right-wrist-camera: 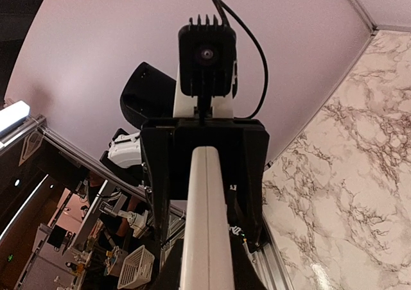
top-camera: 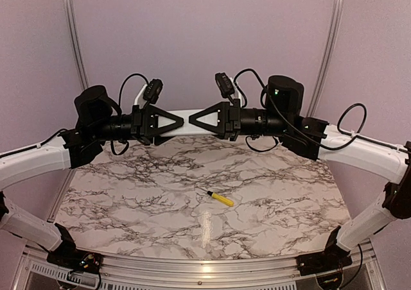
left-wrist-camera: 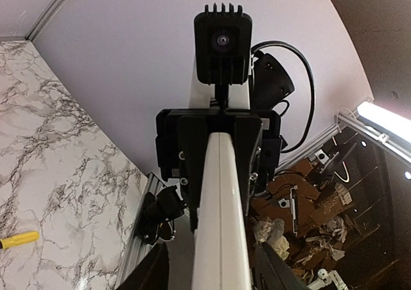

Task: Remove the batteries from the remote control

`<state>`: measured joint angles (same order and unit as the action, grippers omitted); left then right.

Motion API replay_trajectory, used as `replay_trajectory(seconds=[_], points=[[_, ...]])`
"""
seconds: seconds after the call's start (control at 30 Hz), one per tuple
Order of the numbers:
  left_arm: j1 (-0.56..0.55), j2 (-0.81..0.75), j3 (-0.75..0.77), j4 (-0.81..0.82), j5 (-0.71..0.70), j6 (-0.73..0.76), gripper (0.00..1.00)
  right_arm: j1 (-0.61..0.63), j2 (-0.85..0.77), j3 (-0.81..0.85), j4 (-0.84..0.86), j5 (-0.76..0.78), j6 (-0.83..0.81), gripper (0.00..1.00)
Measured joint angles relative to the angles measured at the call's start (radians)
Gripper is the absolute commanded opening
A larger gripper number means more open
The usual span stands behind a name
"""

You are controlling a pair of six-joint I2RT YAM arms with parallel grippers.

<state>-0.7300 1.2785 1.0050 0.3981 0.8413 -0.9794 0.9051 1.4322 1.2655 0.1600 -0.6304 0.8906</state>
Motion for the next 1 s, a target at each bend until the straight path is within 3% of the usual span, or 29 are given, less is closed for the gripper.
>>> replay_trajectory(seconds=[0.1, 0.17, 0.33, 0.37, 0.43, 0.5, 0.6, 0.67, 0.77, 1.0], points=[[-0.011, 0.023, 0.002, -0.003, 0.002, 0.000, 0.09, 0.000, 0.000, 0.000, 0.002, -0.001, 0.000, 0.00], [-0.015, 0.026, 0.007, 0.008, 0.011, 0.007, 0.00, -0.002, 0.002, 0.000, -0.005, 0.000, 0.006, 0.00], [-0.018, 0.026, 0.012, 0.010, 0.010, 0.004, 0.00, -0.003, 0.000, 0.000, 0.000, -0.002, 0.012, 0.00], [-0.018, 0.026, 0.012, 0.010, 0.009, 0.003, 0.00, -0.003, 0.000, 0.000, 0.000, -0.001, 0.012, 0.05], [-0.018, 0.026, 0.012, 0.010, 0.007, 0.003, 0.00, -0.003, 0.000, 0.000, -0.003, -0.001, 0.011, 0.19], [-0.019, 0.026, 0.012, 0.007, 0.003, 0.002, 0.00, -0.003, 0.000, 0.005, -0.014, 0.004, 0.003, 0.45], [-0.020, 0.026, 0.012, -0.008, -0.021, -0.002, 0.00, -0.002, 0.000, 0.029, -0.074, 0.020, -0.032, 0.72], [-0.020, 0.021, 0.012, -0.040, -0.042, 0.002, 0.00, -0.002, -0.003, 0.049, -0.119, 0.040, -0.059, 0.79], [-0.020, 0.003, 0.012, -0.084, -0.065, 0.018, 0.00, -0.010, -0.019, 0.061, -0.179, 0.064, -0.086, 0.84], [-0.020, -0.050, 0.011, -0.176, -0.126, 0.066, 0.00, -0.054, -0.081, 0.066, -0.339, 0.109, -0.149, 0.84]])
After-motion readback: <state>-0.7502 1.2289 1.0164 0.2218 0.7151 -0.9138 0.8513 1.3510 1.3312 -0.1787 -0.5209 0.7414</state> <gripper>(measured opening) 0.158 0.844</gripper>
